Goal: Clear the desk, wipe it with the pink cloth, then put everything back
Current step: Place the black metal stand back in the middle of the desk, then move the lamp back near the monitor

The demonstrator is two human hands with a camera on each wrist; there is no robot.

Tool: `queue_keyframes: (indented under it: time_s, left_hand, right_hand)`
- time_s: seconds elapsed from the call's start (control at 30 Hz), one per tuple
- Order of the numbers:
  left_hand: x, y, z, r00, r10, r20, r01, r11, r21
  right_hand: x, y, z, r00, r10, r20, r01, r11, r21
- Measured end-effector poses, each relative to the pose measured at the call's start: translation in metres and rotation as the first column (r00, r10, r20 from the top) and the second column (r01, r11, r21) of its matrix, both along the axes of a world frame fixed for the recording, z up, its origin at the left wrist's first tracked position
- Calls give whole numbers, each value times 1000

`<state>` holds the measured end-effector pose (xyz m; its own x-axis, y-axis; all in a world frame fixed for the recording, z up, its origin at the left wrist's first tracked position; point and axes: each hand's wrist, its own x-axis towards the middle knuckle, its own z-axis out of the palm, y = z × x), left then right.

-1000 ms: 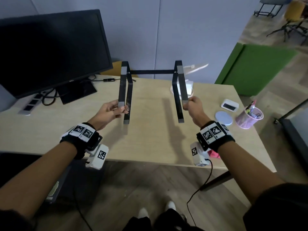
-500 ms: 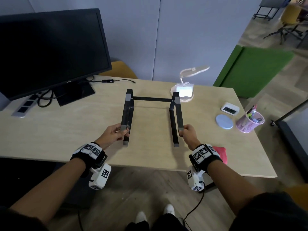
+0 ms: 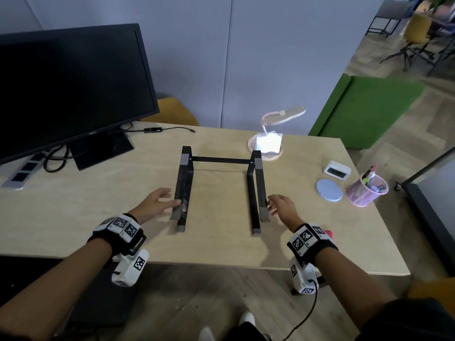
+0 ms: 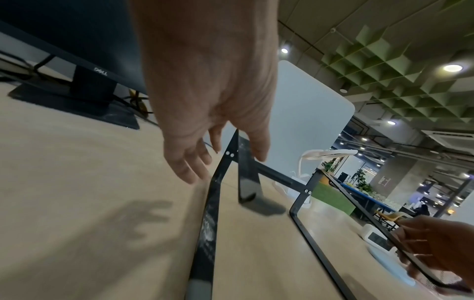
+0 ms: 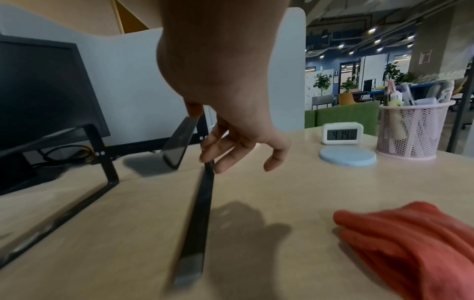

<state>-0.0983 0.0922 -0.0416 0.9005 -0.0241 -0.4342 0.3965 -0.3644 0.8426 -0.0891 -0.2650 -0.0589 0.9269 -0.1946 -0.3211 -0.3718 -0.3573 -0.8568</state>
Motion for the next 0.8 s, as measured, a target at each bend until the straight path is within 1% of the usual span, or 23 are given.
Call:
queue_keyframes:
  time_s: [0.07,0.13,0.2,0.27,0.4,0.47,0.53,0.6,0.63,0.67,0.73,0.8]
  left_hand:
    - [19,-2,7,993,56,102,-68,990,123]
    - [42,-8,16,977,25,211,-78,965,250]
    - [69,-15,27,957,-25,288,-76,939,335]
    - [99,-27,38,941,-72,330,-64,921,384]
    - [157,-62,60,913,-149,381,-31,903,428]
    - [185,-81,65,900,-192,391,-12,886,464]
    - [207,-98,63,900,-235,367,27,871,490]
    - [226,-114,57,911,-231,340,37,870,492]
    - [234,-121,52,918,-219,330,35,876,481]
    - [240,-127,47,925,-204,320,35,886,463]
    - [249,-138,35,938,-179,297,36,902,431]
    - [258,-148,24,943,-191,271,61,903,425]
  right_hand:
    - [17,-8,3,1000,-22,-1,21,999,-34]
    - [36,-15,9,999,-33,17,34,996,-86]
    - [58,-23,16,999,-22,39,28,987,-158]
    - [83,-29,26,998,3,55,9,974,-226]
    - [139,-41,42,993,84,80,-49,931,-362]
    - [170,-45,46,990,127,64,-88,902,-423]
    - [199,-48,45,989,141,52,-100,875,-474]
    - [227,-49,39,979,202,19,-159,825,-542]
    - [240,-49,38,978,208,-28,-186,792,-581]
    - [251,-51,33,973,228,-40,-205,771,-603]
    - [268,-52,24,976,202,-75,-204,757,-621]
    - [281,-51,17,979,180,-94,-198,741,-642]
